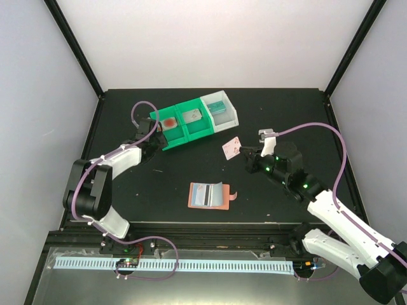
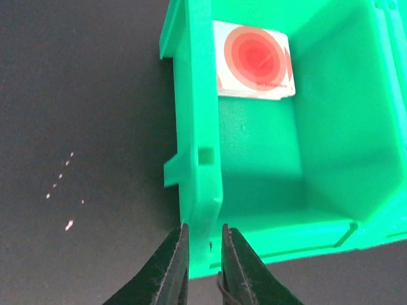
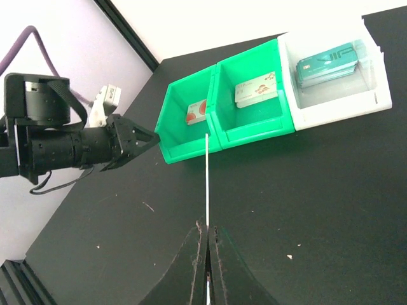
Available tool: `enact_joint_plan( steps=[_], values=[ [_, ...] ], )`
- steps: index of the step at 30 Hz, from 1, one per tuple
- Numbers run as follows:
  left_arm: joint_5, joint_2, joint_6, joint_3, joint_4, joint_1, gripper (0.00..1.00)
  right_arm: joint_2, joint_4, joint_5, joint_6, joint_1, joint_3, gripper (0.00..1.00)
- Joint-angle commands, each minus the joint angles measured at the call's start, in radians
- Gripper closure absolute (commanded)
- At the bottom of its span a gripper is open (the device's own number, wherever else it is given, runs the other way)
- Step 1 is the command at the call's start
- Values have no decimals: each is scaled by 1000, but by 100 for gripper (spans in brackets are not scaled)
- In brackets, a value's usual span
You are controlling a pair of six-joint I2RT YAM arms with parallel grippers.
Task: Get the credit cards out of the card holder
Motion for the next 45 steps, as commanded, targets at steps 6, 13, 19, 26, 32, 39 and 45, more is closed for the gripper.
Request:
enact_joint_plan(
  steps=[6, 13, 19, 26, 32, 39, 45],
  values=[
    [90, -86, -4, -101, 59, -13, 88, 16, 57, -32, 55, -3, 7, 99],
    [-6, -78, 9, -19, 9, -9, 64, -6, 61, -37, 71, -5, -19, 99],
    [-30, -2, 20, 84, -33, 4, 57, -17, 43, -27, 60, -4, -22, 99],
    [-54, 92, 35, 175, -73, 19, 61, -13, 21, -15, 34, -5, 2, 99],
    [-67, 106, 32, 179, -81, 32, 61, 5, 18, -8, 23, -5, 9, 99],
    [-64, 115, 35, 173, -81, 36, 62, 4, 27, -10, 24, -5, -4, 99],
    [-50, 130, 42, 175, -84, 36, 79, -2, 23, -8, 29, -4, -4, 99]
  ],
)
